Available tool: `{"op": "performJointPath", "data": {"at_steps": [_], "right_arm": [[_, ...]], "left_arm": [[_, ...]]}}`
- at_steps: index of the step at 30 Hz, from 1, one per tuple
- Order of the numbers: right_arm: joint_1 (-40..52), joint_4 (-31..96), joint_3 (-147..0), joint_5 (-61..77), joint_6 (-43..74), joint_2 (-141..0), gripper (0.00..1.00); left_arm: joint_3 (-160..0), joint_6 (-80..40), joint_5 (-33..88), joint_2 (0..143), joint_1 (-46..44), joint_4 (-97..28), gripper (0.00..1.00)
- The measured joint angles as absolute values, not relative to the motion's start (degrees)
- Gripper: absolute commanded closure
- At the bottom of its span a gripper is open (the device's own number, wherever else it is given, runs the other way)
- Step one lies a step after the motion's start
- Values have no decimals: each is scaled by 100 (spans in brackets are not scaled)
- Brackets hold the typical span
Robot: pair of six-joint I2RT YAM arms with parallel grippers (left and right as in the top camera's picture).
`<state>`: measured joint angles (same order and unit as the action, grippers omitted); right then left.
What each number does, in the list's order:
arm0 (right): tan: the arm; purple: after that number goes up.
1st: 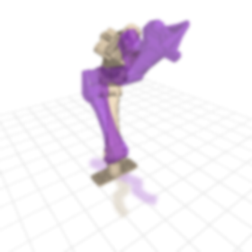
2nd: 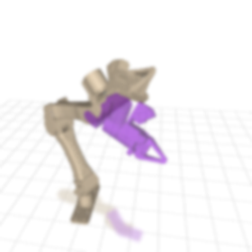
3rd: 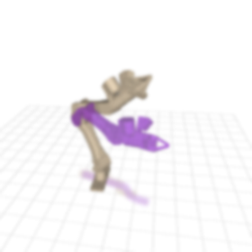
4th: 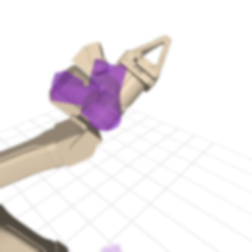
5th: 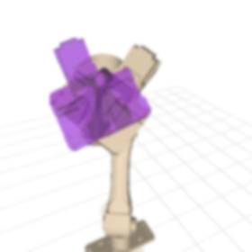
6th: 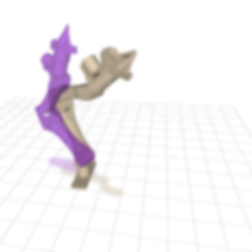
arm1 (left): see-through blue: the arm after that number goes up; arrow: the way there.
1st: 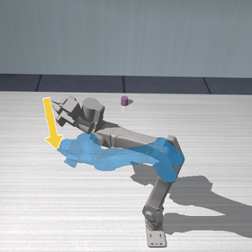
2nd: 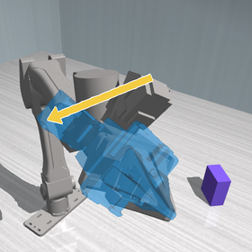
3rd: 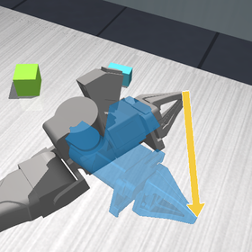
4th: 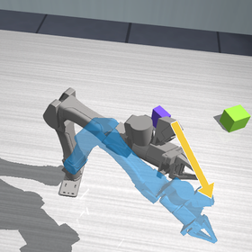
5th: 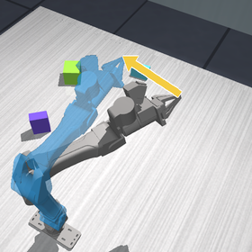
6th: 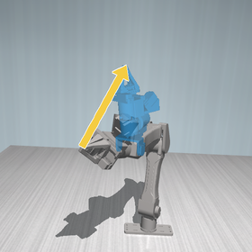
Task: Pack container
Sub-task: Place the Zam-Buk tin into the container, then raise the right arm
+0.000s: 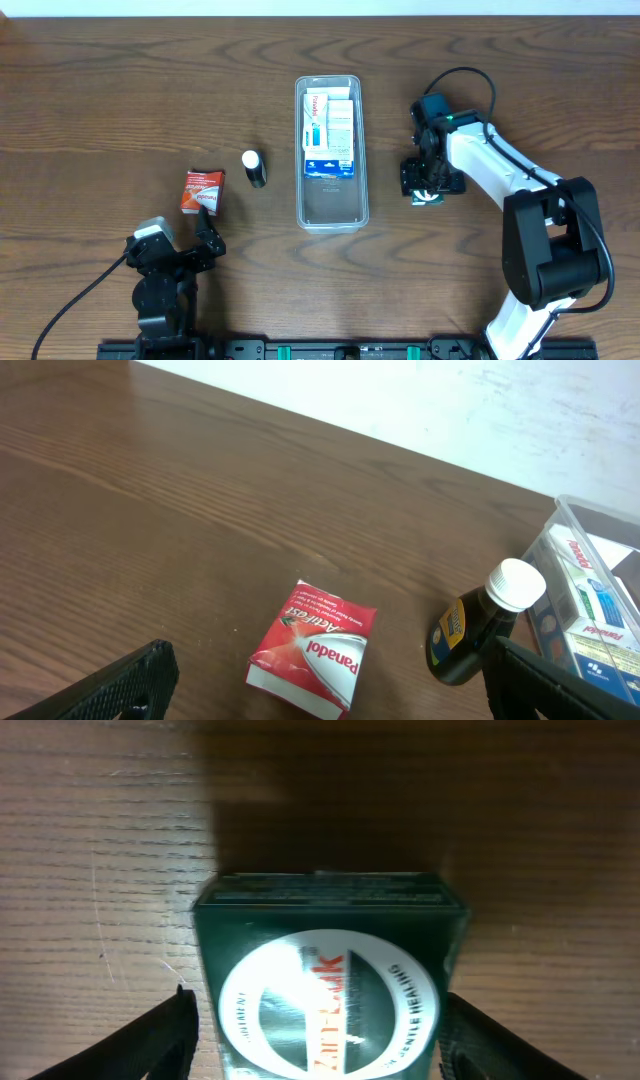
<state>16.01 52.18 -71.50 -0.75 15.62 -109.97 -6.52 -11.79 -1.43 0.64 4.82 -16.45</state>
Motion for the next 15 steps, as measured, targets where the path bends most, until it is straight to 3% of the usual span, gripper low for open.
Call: {"op": "performJointPath", "data": {"at_steps": [8,15], "right_arm": [[1601,5304,-7310,-89,1597,-10997,46],[1752,5756,-8770,-93,1610,-10774,46]], "left_arm": [[-652,-1179,-143,64,482,-1645,2],[-652,-1179,-143,64,482,-1645,2]]}}
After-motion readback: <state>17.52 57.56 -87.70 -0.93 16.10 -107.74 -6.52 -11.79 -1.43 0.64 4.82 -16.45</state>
